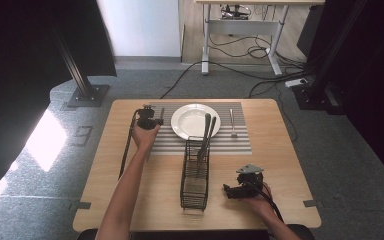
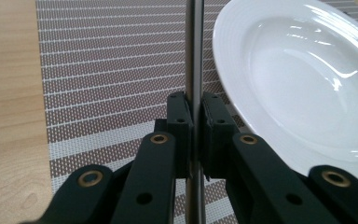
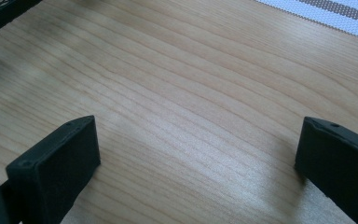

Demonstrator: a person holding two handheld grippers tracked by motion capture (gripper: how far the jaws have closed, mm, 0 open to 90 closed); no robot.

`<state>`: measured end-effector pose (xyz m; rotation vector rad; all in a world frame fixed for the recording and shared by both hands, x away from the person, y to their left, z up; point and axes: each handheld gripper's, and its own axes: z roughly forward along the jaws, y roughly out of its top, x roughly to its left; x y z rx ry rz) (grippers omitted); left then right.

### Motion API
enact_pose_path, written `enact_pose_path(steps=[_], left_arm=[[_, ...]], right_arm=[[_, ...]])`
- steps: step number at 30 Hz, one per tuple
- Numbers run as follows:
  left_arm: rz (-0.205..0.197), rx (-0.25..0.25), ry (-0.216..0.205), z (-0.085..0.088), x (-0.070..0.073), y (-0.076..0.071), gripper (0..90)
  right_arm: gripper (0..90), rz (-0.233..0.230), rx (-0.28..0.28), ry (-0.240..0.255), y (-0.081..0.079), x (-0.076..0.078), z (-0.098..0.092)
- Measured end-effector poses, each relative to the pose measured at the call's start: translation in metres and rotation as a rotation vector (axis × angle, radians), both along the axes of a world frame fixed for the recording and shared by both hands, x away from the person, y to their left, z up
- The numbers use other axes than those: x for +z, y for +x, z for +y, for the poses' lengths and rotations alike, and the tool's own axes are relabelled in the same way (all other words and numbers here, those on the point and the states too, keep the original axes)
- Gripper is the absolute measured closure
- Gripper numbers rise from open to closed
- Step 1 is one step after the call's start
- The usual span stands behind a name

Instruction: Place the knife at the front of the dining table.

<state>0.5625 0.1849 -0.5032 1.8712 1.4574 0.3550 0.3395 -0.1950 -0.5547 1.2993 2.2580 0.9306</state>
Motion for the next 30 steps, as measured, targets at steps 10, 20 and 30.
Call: enact_pose_path(steps=[10,20,30], left_arm=[[0.038,0.024,0.006,0.005,-0.013,0.006,83.4],[0.064,0.028,0.053,0.000,-0.024,0.008,83.3],[0.080,0.032,0.061,0.000,-0.029,0.010,83.2]], right_arm=[[0.0,0.000,0.009,0.000,-0.001,0.000,0.001],[0.0,-0.002,0.008,0.001,-0.001,0.000,0.001],[0.0,-0.003,0.006,0.001,-0.001,0.000,0.001]])
